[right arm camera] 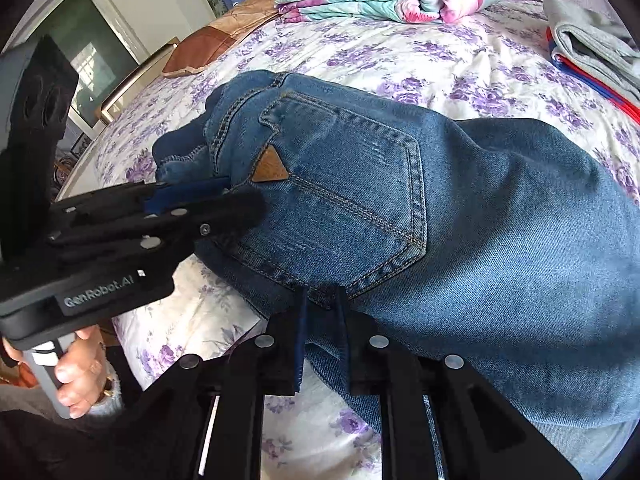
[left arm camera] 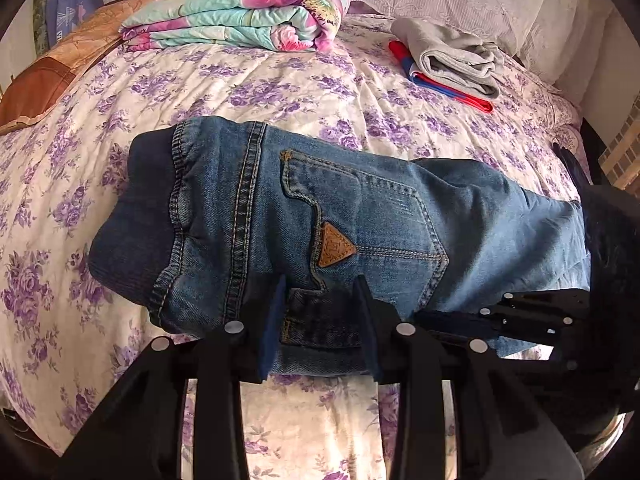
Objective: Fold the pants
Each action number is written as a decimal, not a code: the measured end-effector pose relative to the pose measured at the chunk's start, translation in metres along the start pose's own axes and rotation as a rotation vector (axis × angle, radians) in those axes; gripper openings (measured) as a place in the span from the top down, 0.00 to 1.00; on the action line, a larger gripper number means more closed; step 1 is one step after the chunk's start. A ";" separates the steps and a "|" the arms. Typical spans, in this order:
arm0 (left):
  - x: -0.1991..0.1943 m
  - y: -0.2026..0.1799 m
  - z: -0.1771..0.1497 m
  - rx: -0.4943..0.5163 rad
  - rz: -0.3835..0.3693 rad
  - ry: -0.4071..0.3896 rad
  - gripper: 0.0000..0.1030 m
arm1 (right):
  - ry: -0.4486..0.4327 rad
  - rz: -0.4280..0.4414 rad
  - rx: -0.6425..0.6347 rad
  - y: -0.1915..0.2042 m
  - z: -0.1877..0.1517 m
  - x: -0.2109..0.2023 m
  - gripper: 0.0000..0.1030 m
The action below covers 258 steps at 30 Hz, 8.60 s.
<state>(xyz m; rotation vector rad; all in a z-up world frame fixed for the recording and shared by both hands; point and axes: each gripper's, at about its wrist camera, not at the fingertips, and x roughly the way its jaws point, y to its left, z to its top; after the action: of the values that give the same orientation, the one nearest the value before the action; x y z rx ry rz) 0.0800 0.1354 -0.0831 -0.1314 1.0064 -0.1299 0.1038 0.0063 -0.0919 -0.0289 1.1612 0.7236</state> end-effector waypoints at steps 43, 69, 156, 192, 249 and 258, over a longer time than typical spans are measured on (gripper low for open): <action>0.006 0.019 0.022 0.144 -0.223 0.170 0.59 | -0.463 -0.232 0.959 -0.284 -0.220 -0.261 0.93; 0.002 0.031 0.017 0.115 -0.155 0.167 0.72 | -0.079 -0.162 0.055 -0.055 -0.069 -0.109 0.56; 0.020 -0.082 0.004 0.265 -0.228 0.271 0.84 | 0.263 0.116 -0.059 -0.121 0.124 0.023 0.76; 0.110 -0.106 0.092 0.224 -0.336 0.341 0.98 | -0.067 -0.137 0.196 -0.061 -0.059 -0.044 0.78; 0.099 -0.357 0.015 0.421 -0.346 0.364 0.96 | -0.510 -0.233 0.939 -0.307 -0.238 -0.211 0.76; 0.071 -0.323 0.007 0.402 -0.444 0.339 0.97 | -0.491 -0.382 0.828 -0.271 -0.193 -0.239 0.77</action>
<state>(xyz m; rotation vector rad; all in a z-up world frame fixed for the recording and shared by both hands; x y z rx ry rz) 0.1079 -0.1947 -0.0840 0.0405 1.2558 -0.7756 0.0415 -0.3974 -0.0642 0.5772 0.8672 -0.1254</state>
